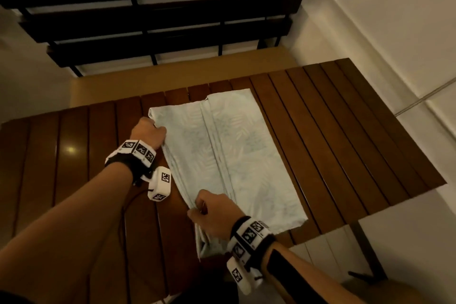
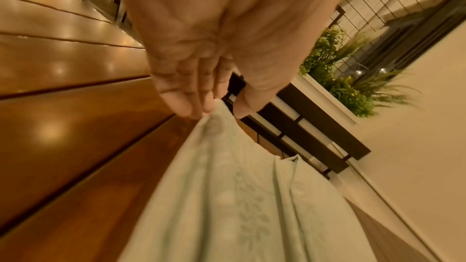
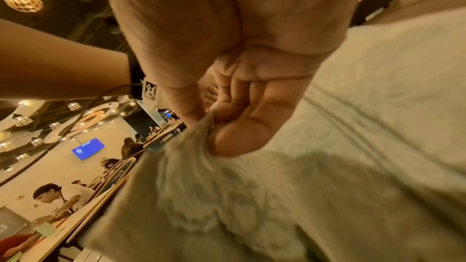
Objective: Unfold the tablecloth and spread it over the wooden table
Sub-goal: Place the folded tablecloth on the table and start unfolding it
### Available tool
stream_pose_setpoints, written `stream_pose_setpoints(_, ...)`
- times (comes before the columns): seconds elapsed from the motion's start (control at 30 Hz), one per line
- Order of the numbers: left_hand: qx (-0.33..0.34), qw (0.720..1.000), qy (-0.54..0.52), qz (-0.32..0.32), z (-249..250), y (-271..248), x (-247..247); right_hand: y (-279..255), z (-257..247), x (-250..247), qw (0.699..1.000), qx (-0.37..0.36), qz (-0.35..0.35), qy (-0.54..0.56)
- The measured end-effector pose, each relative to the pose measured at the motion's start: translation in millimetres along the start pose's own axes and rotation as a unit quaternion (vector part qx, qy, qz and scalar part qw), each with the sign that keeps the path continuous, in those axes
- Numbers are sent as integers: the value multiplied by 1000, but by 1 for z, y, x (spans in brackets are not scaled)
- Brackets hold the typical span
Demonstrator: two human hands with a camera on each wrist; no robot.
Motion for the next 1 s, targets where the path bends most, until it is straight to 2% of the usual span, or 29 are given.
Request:
stream_pose_setpoints(0.07,4,999,31,13,-10,-3,0,5,-1,19,999,19,-39,5)
stream_pose_setpoints(0.13,40,998,41,4,-6,-8,10,5,7,26,998,40,-42,-11)
stream_pose_setpoints(0.23,68,996,18,-53,8,-16,38,-2,29,13,996,68,19,-45)
stream_pose_setpoints(0.37,64,991,17,-118,34,-23,87,-8,58,-15,985,110,102,-89)
stream_pose_setpoints(0.47,42,989,31,-141,51,-24,125,-5,79,-18,970,177,101,-134)
stream_pose_setpoints(0.53,29,989,22,-144,65,-21,143,1,83,-17,966,194,106,-131)
stream_pose_setpoints(0.63,-7,991,-7,-136,84,-14,158,13,83,-22,973,163,118,-116)
stream_pose_setpoints(0.73,-40,991,-48,-119,99,-8,168,18,97,-35,984,143,90,-65)
stream_pose_setpoints(0.87,9,987,-107,-116,139,-7,184,18,122,-81,994,99,43,5)
stream_pose_setpoints(1.0,49,983,-143,-101,200,-17,192,-12,165,-143,992,59,-3,115)
Point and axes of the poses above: each hand's wrist, its own y-axis towards the middle knuckle, its own x-axis out of the palm, z = x × y, the point moved 5 cm from there along y, towards the middle knuckle, and after that the axes turned 13 degrees about -z, right-handed, at the moved point
